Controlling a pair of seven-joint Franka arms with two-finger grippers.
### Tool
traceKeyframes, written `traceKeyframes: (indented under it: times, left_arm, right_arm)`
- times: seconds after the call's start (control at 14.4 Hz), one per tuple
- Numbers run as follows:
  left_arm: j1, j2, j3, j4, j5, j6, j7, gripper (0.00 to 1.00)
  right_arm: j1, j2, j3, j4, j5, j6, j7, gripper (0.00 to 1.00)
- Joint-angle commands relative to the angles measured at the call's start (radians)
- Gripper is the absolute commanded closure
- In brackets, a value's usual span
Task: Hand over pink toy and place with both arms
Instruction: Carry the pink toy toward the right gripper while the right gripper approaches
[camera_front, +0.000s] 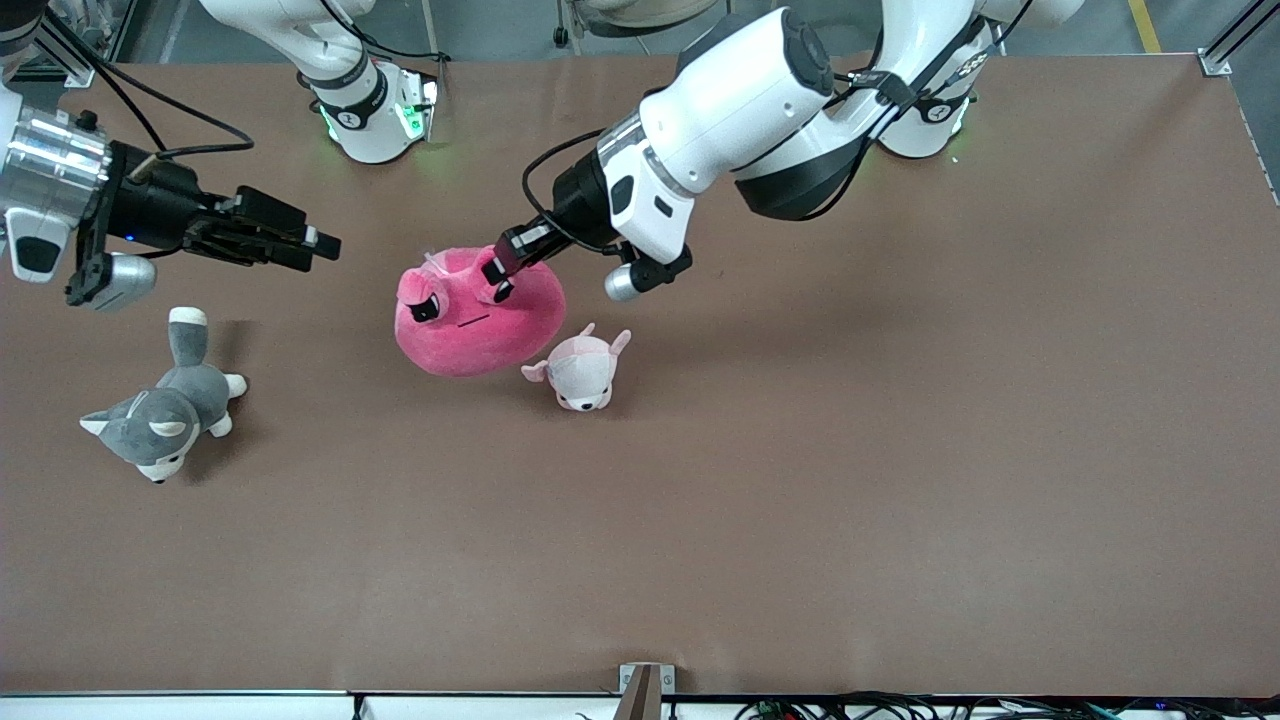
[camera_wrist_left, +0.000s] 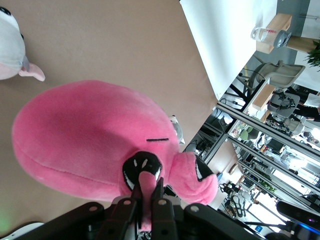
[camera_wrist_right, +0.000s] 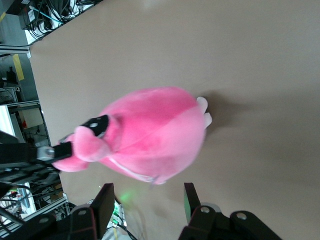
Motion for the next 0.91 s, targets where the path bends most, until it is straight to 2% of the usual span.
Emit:
traceKeyframes:
  times: [0.0, 0.28, 0.84]
  left_arm:
    - [-0.026, 0.029, 0.002, 0.046, -0.011, 0.006, -0.018, 1.00]
    - [-0.041, 0.035, 0.002, 0.046, -0.011, 0.008, -0.024, 1.00]
    - [-0.058, 0.041, 0.002, 0.043, -0.011, 0.022, -0.025, 1.00]
  right_arm:
    - [0.010, 0.059, -0.008, 0.074, 0.038, -0.004, 0.037, 0.36]
    - [0.038, 0.095, -0.008, 0.081, 0.061, -0.003, 0.040, 0.36]
    - [0.082, 0.109, -0.010, 0.081, 0.048, 0.002, 0.037, 0.36]
